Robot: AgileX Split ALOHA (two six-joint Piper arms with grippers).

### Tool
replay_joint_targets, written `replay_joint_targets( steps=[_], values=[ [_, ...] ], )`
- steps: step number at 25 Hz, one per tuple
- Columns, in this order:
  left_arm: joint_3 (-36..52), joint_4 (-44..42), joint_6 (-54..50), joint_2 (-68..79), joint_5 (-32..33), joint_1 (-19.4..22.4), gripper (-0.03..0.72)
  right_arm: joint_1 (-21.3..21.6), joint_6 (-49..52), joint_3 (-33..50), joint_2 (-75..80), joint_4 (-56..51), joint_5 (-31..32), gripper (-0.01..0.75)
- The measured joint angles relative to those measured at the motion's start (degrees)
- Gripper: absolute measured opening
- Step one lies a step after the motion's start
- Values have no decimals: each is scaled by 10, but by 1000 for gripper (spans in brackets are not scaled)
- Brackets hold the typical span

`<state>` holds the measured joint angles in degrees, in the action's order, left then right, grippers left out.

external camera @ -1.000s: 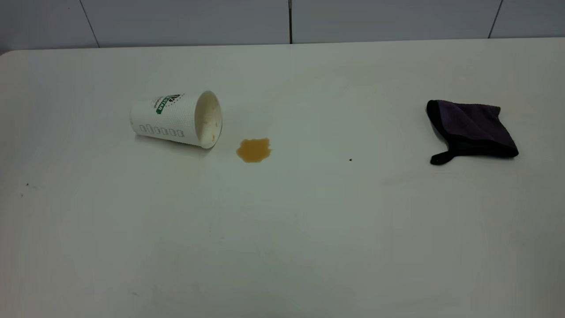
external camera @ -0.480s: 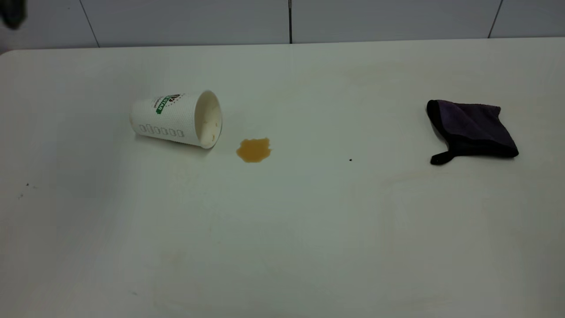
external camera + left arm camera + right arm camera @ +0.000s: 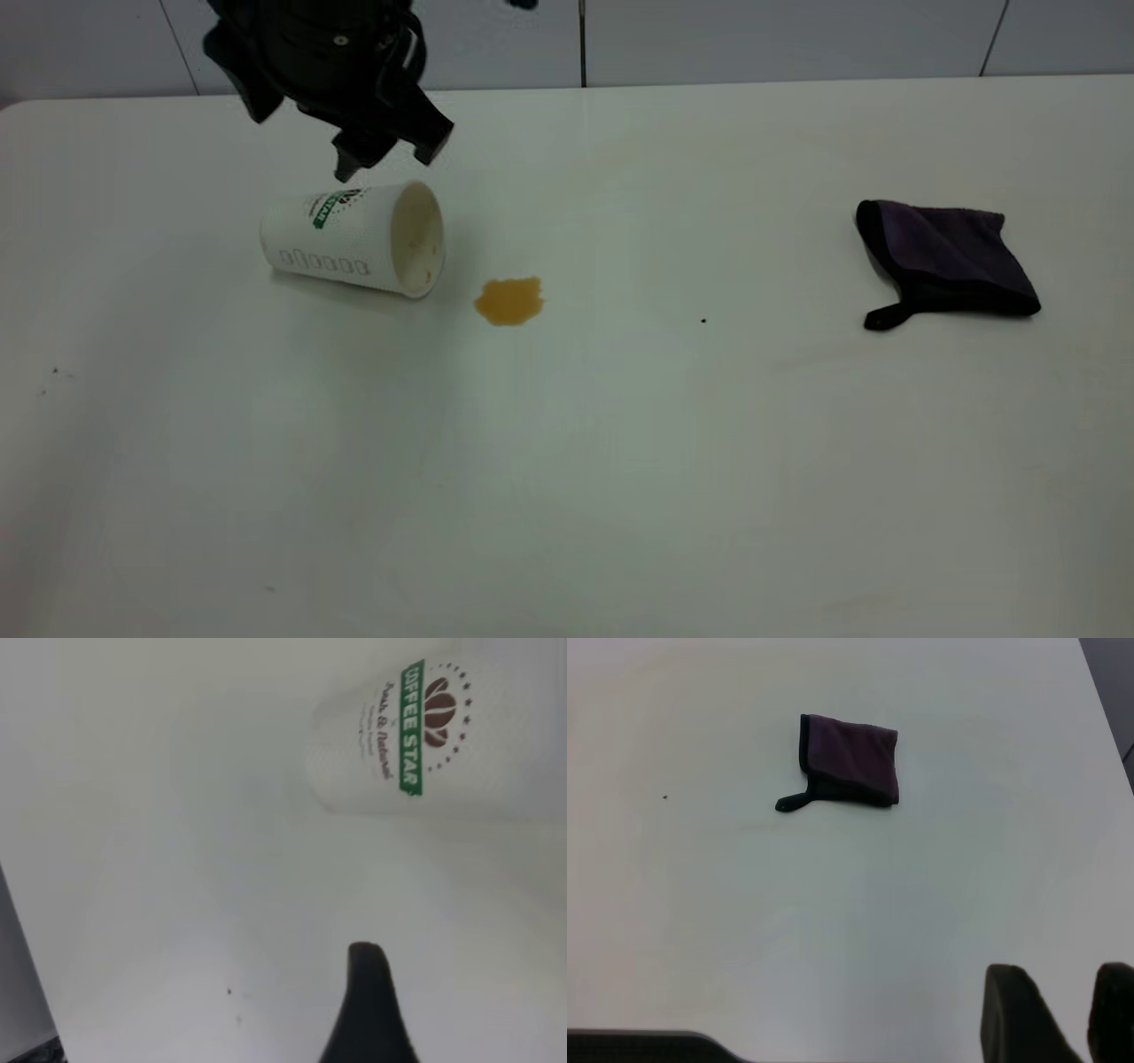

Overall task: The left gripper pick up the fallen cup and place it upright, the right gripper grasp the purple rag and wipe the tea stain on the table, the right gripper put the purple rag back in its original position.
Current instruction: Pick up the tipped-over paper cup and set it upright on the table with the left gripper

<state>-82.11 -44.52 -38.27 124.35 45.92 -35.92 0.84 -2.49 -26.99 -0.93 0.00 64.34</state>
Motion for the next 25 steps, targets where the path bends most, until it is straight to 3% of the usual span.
replay_joint_targets(
  steps=[20,25],
  values=[
    [-138,-149,-109,201,-26,-5,590,0,0,0,0,0,0,238],
    [-138,-191,-109,215,-12,6,508,0,0,0,0,0,0,238]
  ],
)
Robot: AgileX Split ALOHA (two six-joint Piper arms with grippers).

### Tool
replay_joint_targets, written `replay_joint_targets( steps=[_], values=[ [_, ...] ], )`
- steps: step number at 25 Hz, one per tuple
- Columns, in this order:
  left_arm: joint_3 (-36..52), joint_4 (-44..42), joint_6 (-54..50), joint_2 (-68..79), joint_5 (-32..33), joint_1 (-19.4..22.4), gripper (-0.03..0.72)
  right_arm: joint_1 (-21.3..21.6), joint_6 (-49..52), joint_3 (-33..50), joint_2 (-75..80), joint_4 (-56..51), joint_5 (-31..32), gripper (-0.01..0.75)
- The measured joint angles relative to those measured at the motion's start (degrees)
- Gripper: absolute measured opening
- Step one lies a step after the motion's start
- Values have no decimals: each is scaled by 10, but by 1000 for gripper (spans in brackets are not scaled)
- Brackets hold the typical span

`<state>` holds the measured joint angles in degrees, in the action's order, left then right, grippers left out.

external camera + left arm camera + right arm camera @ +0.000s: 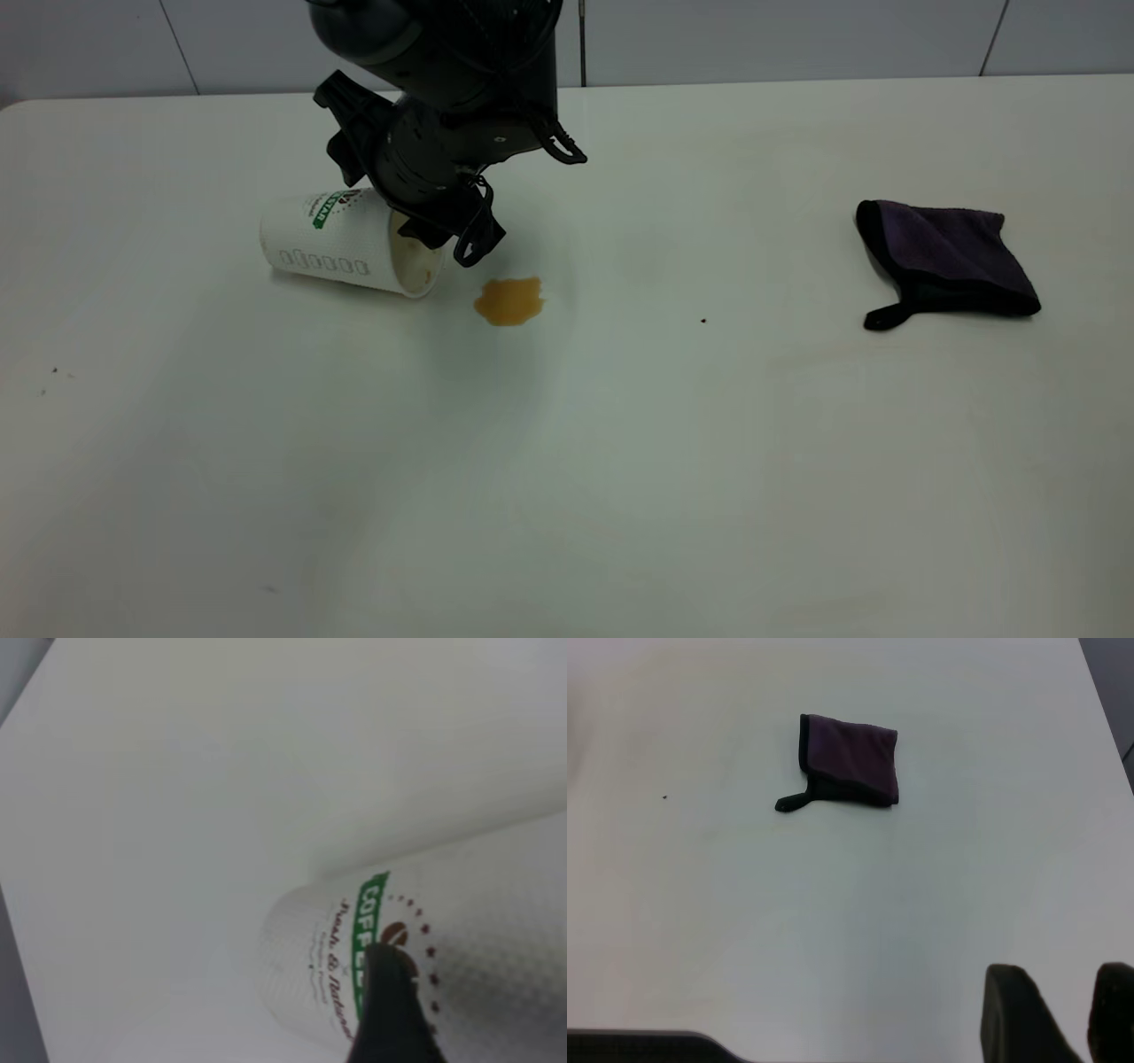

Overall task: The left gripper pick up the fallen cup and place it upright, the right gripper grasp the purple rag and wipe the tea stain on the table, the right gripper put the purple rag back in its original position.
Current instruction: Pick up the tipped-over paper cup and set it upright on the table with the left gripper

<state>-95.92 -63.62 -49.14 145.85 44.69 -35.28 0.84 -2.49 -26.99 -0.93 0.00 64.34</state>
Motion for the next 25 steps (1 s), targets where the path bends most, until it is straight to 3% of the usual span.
replay_joint_targets(
  steps=[2,8,10,18,25],
  values=[
    [0,-7,0,3,3,6,422,0,0,0,0,0,0,238],
    [-1,-23,25,-2,43,16,42,0,0,0,0,0,0,238],
    [-2,-19,50,-19,58,16,-12,0,0,0,0,0,0,238],
    [-3,56,177,-171,67,32,-18,0,0,0,0,0,0,238],
    [-3,310,367,-239,48,128,-18,0,0,0,0,0,0,238]
  ],
)
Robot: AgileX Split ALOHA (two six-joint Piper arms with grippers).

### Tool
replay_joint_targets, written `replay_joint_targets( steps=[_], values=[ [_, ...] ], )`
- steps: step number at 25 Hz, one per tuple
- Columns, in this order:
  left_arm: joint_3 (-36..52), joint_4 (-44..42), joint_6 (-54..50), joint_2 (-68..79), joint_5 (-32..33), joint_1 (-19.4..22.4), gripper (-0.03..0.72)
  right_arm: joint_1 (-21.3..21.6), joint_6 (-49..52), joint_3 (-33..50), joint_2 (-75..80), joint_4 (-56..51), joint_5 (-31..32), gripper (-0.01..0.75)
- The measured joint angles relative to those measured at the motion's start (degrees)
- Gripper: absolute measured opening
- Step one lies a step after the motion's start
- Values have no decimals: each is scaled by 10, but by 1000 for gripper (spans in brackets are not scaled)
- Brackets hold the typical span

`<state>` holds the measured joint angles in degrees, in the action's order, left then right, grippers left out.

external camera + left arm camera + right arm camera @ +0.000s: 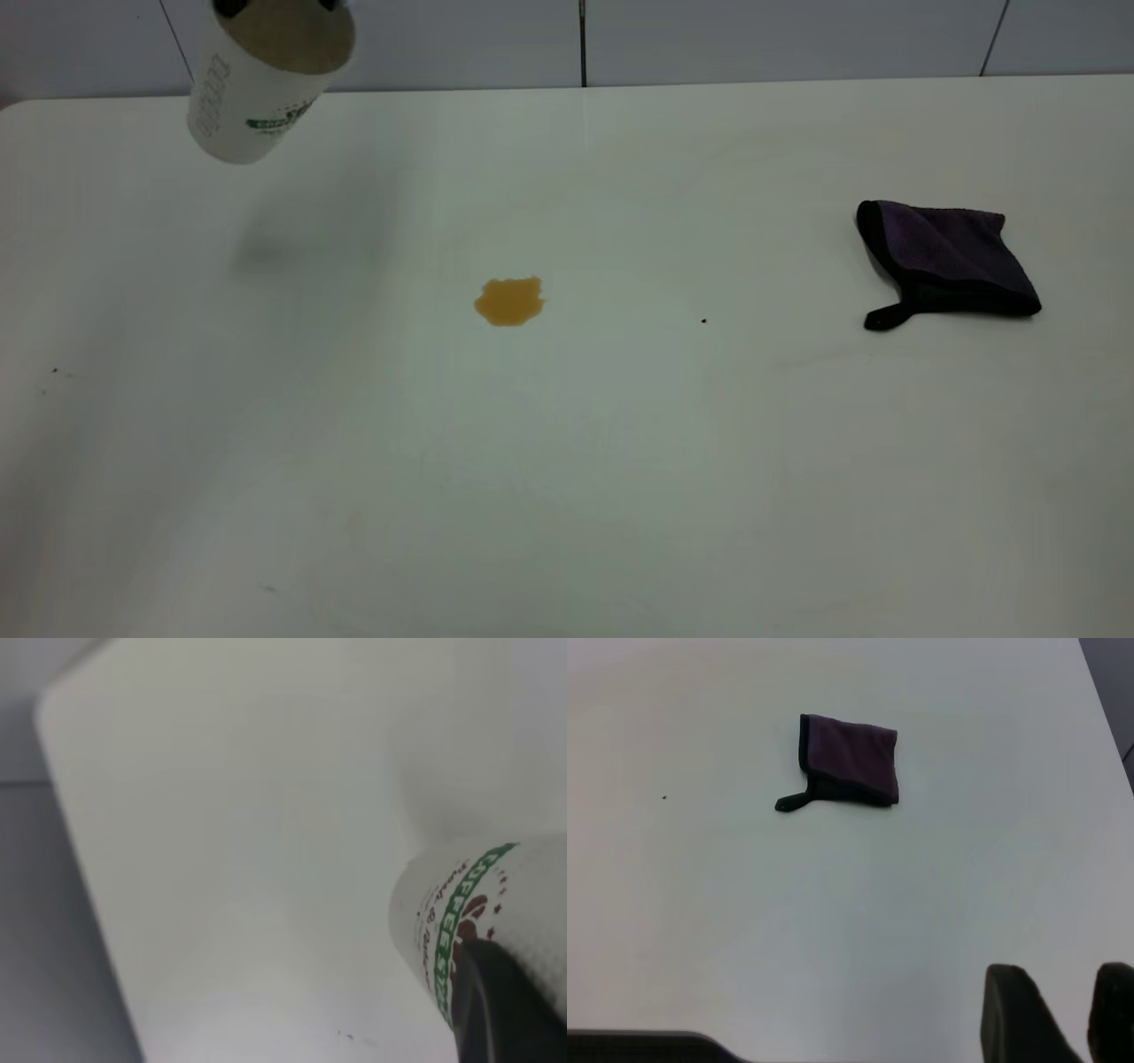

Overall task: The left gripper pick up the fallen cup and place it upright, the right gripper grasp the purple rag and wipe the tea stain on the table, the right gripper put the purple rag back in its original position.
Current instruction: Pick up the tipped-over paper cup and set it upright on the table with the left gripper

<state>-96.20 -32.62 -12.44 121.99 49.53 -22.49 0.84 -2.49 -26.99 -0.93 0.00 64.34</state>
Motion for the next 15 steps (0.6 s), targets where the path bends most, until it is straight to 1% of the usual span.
replay_joint_targets(
  steps=[9,11,15],
  values=[
    [0,318,288,0,-47,132,-18,0,0,0,0,0,0,238],
    [0,386,347,8,-57,155,-18,0,0,0,0,0,0,238],
    [0,476,407,32,-87,190,-18,0,0,0,0,0,0,238]
  ],
)
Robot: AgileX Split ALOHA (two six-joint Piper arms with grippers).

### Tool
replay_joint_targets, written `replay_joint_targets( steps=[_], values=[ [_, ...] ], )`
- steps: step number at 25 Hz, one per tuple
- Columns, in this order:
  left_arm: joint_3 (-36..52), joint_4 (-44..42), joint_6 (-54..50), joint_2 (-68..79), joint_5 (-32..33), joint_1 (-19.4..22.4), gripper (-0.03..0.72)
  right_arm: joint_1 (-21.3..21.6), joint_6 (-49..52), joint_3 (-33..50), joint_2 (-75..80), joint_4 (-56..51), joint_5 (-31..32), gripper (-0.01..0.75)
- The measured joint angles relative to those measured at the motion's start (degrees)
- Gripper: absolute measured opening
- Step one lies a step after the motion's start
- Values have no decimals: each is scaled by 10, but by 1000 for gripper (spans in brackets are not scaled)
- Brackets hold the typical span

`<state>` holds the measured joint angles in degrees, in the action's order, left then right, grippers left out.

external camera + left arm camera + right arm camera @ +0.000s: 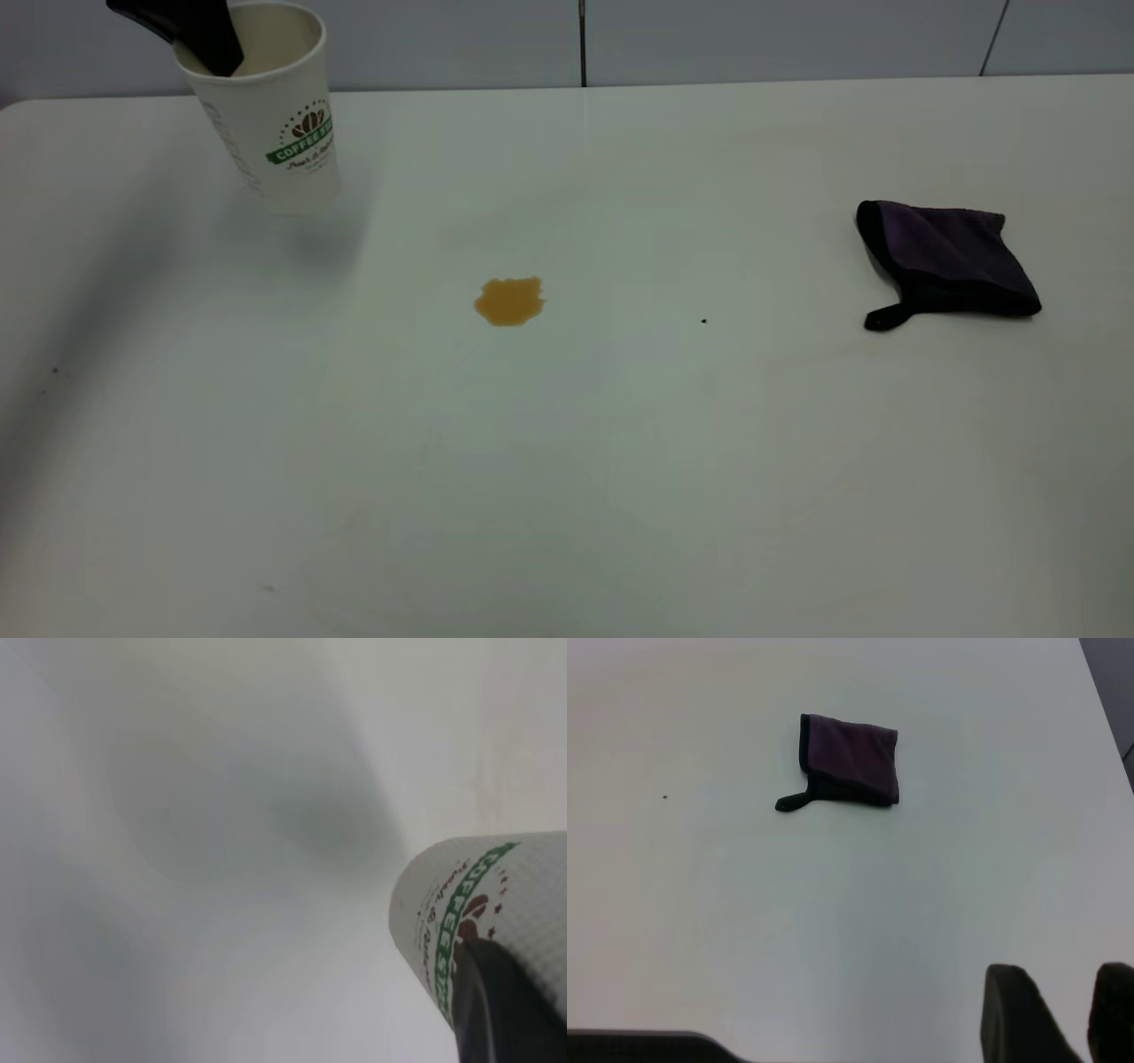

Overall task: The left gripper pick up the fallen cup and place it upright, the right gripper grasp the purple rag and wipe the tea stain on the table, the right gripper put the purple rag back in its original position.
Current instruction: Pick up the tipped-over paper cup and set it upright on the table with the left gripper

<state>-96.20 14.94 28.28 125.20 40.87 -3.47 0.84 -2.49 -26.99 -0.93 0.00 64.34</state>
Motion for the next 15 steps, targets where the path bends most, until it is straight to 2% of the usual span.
replay_joint_targets(
  steps=[4,15],
  values=[
    [0,36,21,35,-33,15,-18,0,0,0,0,0,0,238],
    [0,81,40,100,-92,17,-5,0,0,0,0,0,0,238]
  ],
)
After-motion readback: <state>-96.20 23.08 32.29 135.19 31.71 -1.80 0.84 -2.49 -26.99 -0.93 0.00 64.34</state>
